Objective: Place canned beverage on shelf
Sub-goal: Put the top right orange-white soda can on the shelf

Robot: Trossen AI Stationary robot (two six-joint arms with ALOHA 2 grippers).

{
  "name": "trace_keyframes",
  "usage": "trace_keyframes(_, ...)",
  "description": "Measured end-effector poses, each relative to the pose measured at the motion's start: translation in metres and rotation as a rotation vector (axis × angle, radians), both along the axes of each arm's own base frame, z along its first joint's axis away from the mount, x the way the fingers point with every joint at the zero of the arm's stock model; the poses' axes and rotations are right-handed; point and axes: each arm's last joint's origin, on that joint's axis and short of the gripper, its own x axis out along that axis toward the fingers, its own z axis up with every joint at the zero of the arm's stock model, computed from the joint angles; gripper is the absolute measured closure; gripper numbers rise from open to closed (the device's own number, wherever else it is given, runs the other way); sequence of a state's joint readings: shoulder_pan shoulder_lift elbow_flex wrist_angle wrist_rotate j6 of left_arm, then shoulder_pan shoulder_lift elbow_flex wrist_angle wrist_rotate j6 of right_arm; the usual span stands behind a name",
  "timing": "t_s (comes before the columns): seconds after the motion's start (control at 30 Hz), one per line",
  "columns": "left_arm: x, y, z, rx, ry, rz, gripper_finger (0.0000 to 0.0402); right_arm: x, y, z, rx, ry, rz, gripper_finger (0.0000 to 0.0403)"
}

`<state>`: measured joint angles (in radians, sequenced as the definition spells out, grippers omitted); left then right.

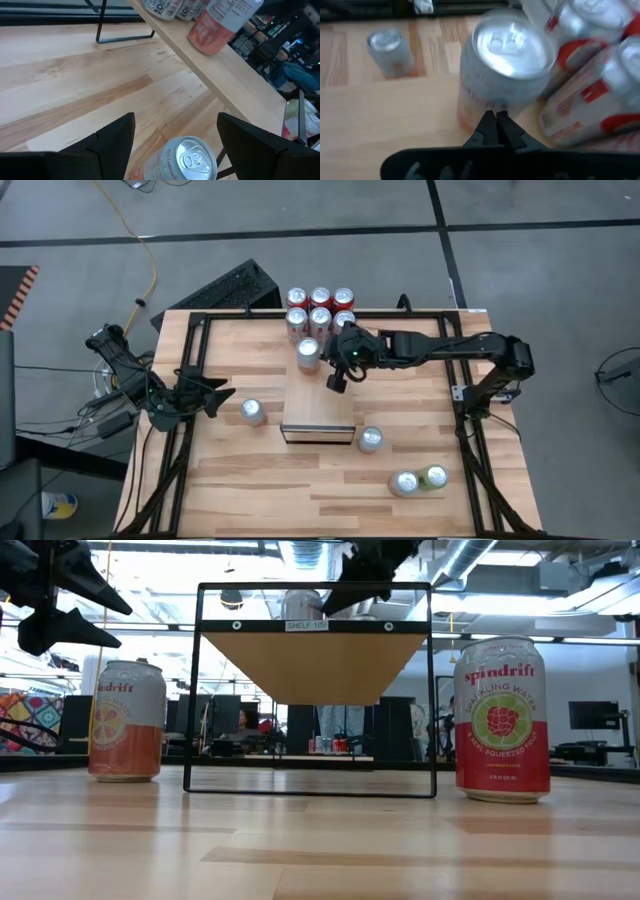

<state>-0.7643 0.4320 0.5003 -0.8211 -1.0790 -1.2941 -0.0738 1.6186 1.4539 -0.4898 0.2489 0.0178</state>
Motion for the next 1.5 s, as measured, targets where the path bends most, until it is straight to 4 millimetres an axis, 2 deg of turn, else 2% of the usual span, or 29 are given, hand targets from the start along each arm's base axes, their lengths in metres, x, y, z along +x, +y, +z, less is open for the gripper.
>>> trace_keyframes(0.23, 0.000, 0.000, 0.000, 0.002, 0.001, 0.000, 0.0132, -0.009, -0.002, 0.004, -0.004, 0.019, -0.057, 0.0403)
trace_keyframes(0.43, 0.000, 0.000, 0.000, 0.002, 0.001, 0.000, 0.0132, -0.005, -0.012, 0.001, -0.020, 0.011, -0.071, 0.0403)
trace_keyframes(0.97, 0.000, 0.000, 0.000, 0.009, 0.002, 0.003, 0.0132, 0.000, -0.022, 0.011, -0.050, -0.092, -0.040, 0.0403)
trace_keyframes(1.13, 0.000, 0.000, 0.000, 0.008, 0.002, 0.003, 0.0132, 0.001, -0.022, 0.012, -0.066, -0.098, -0.031, 0.0403)
trace_keyframes(1.33, 0.000, 0.000, 0.000, -0.002, 0.001, 0.002, 0.0132, -0.003, -0.017, 0.005, 0.003, -0.046, -0.075, 0.0403)
trace_keyframes(1.5, 0.000, 0.000, 0.000, -0.007, -0.002, 0.002, 0.0132, 0.002, -0.017, 0.004, -0.011, -0.064, -0.054, 0.0403)
